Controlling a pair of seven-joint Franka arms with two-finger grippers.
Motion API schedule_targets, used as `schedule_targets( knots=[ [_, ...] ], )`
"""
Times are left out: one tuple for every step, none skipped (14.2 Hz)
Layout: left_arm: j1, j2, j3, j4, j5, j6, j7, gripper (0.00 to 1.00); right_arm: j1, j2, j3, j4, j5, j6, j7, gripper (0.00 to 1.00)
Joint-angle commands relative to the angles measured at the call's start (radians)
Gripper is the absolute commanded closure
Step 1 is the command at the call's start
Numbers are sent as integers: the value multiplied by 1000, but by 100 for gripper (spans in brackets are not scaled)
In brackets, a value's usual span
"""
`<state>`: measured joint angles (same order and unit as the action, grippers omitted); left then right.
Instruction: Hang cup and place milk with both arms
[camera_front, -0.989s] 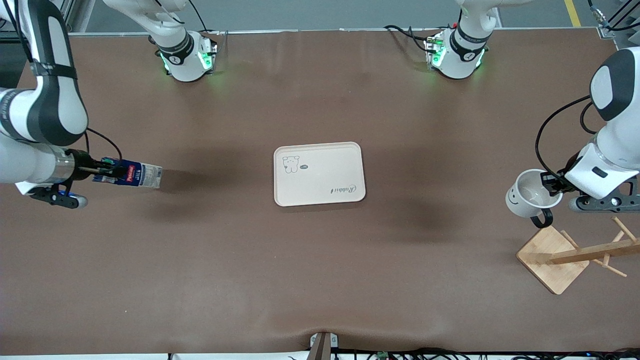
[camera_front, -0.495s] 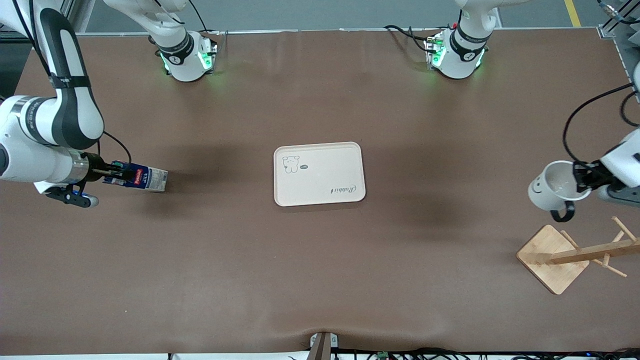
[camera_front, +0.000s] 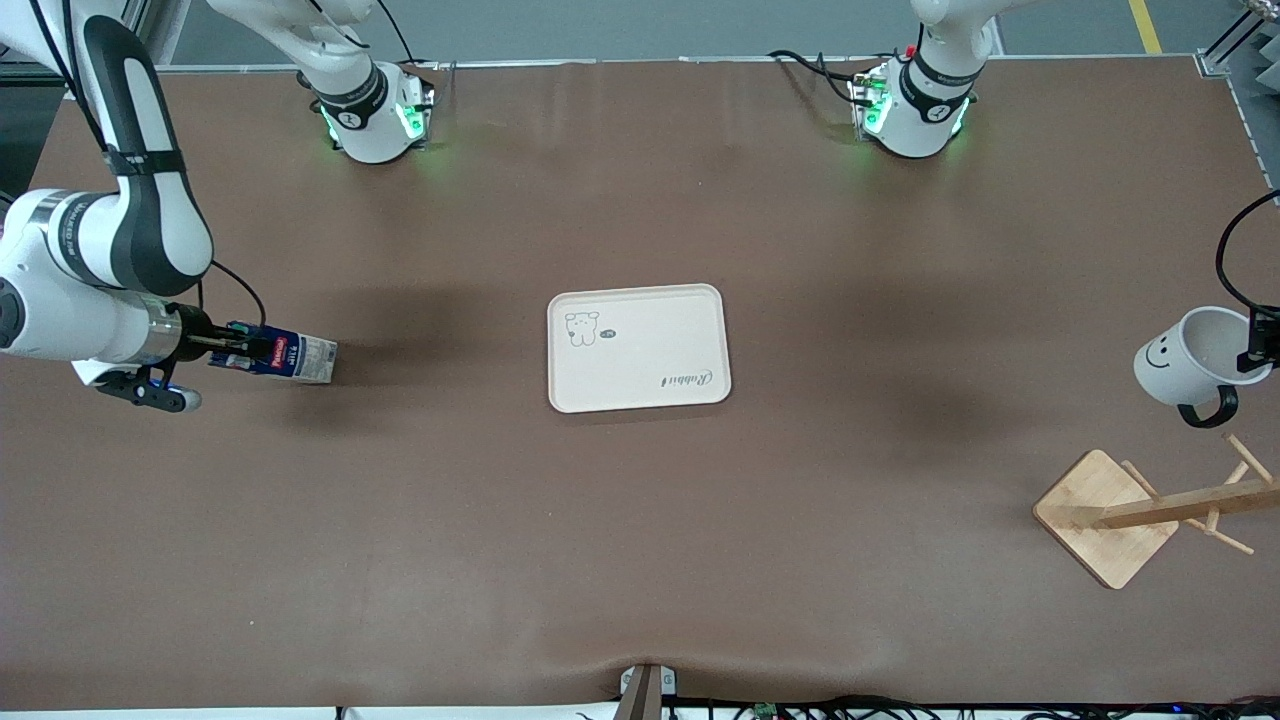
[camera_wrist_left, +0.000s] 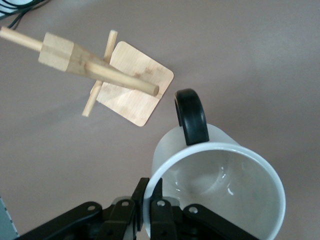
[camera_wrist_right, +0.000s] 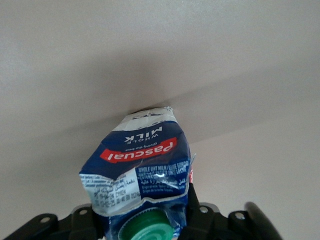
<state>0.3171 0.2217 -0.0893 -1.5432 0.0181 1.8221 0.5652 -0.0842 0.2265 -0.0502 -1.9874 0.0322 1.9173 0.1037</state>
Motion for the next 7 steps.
schedule_targets(
  knots=[
    [19,19,-6,26,-13,17,30,100,-42,-27,23,-10,-11,-21,-62,0],
    [26,27,-6,26,-21,32,30,100,-42,-29,23,-7,-11,-26,-62,0],
    [30,27,-6,26,-26,51,31,100,-42,-29,23,-4,-11,-33,-62,0],
    [30,28,-6,26,-26,65,32,100,-42,-29,23,1,-11,-41,-61,0],
    [30,30,-6,26,-26,83,32,100,-40,-30,23,4,-11,-50,-61,0],
    [30,39,-6,26,-24,98,32,100,-40,-30,23,12,-11,-58,-61,0],
    [31,45,-6,26,-24,104,32,100,-40,-30,23,16,-11,-70,-59,0]
  ],
)
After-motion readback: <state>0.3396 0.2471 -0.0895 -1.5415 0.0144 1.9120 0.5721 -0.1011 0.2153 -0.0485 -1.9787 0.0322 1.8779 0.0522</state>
